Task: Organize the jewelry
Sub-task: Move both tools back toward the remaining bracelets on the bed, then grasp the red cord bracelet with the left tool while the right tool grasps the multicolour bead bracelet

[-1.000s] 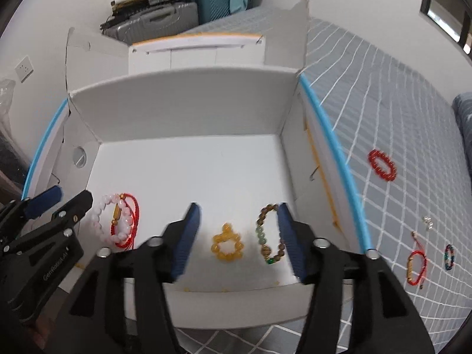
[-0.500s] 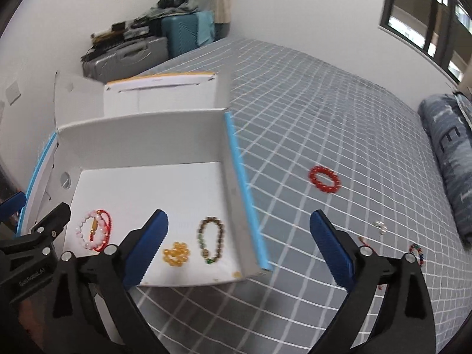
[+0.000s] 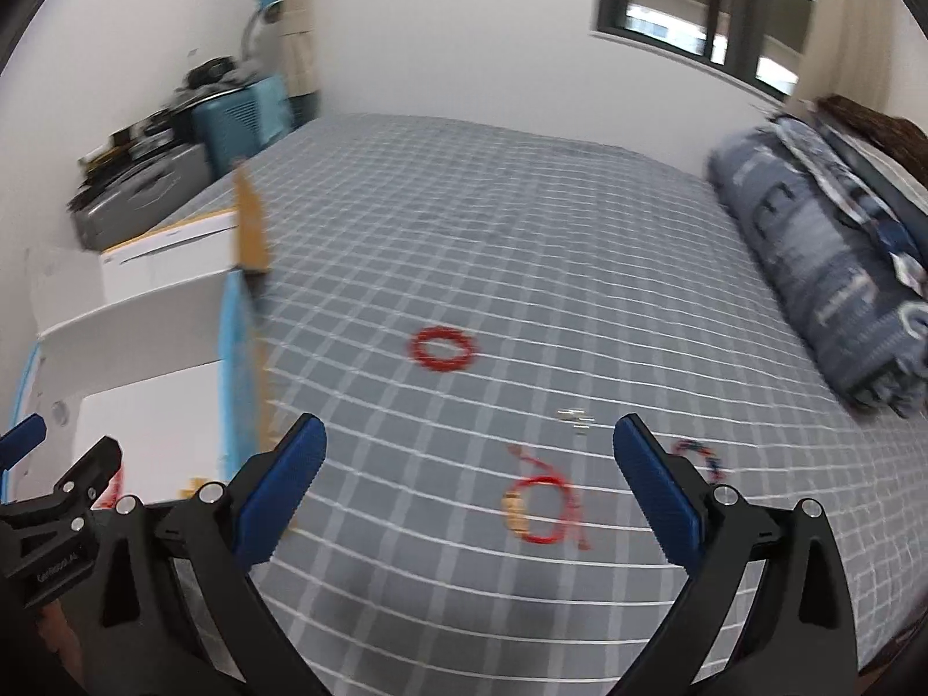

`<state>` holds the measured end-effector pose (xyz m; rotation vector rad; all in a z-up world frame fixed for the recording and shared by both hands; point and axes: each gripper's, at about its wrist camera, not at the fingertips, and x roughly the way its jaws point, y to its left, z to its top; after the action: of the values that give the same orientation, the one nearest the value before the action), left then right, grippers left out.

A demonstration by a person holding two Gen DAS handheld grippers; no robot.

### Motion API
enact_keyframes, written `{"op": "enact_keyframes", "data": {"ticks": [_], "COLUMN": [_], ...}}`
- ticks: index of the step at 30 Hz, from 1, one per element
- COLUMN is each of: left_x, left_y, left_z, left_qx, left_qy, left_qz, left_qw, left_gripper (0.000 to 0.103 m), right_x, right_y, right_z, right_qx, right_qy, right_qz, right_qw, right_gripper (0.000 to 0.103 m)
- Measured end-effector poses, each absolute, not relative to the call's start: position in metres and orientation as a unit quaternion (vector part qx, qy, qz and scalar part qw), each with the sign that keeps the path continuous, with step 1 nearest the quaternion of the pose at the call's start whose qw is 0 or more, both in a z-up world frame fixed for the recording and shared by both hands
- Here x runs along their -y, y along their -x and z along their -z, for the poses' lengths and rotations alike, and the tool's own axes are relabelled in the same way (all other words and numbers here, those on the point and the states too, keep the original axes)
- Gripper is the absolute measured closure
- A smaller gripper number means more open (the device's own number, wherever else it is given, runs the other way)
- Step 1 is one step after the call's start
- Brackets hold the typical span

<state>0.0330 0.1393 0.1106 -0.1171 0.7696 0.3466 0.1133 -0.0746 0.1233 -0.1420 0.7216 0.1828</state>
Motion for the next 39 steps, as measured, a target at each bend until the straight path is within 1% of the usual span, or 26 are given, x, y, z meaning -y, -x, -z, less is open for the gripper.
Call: {"op": "enact_keyframes", "data": {"ticks": [7, 14, 22, 28, 37, 39], "left_x": [-0.062, 0.008, 0.046, 0.061, 0.079, 0.08], "left_y": [-0.079, -0.126, -0.165, -0.185, -0.203, -0.204], "left_z": [-0.089, -0.055, -0.007, 0.024, 0.055, 0.058], "left_qx": [-0.389, -0.413, -0.444, -0.462, -0.482, -0.483], "left_qy": [0.046, 0.021, 0.01, 0.004, 0.003, 0.001], "left_qz": [-0.093, -0.03, 0.001, 0.015, 0.026, 0.026], "left_qw": [0.915, 0.91, 0.896, 0.887, 0.876, 0.875], "left_gripper": [0.006, 0.006, 0.006, 0.006, 0.006, 0.006], "right_x": [0.157, 0.218, 0.256, 0.267, 0.282, 0.282], "right_y": [-0.131, -0.166, -0.211, -0.236, -0.256, -0.26], "right_z": [-0.099, -0.056, -0.001, 0.038, 0.061, 0.062], "right_qx": [-0.375, -0.409, -0.446, -0.465, -0.477, -0.479], "right_qy": [0.058, 0.038, 0.001, 0.008, -0.009, -0.009], "right_qz": [-0.033, 0.006, 0.003, 0.008, 0.007, 0.008], "right_qw": [0.925, 0.912, 0.895, 0.885, 0.879, 0.878], "right_gripper": [0.008, 0.008, 0.008, 0.008, 0.008, 0.013]}}
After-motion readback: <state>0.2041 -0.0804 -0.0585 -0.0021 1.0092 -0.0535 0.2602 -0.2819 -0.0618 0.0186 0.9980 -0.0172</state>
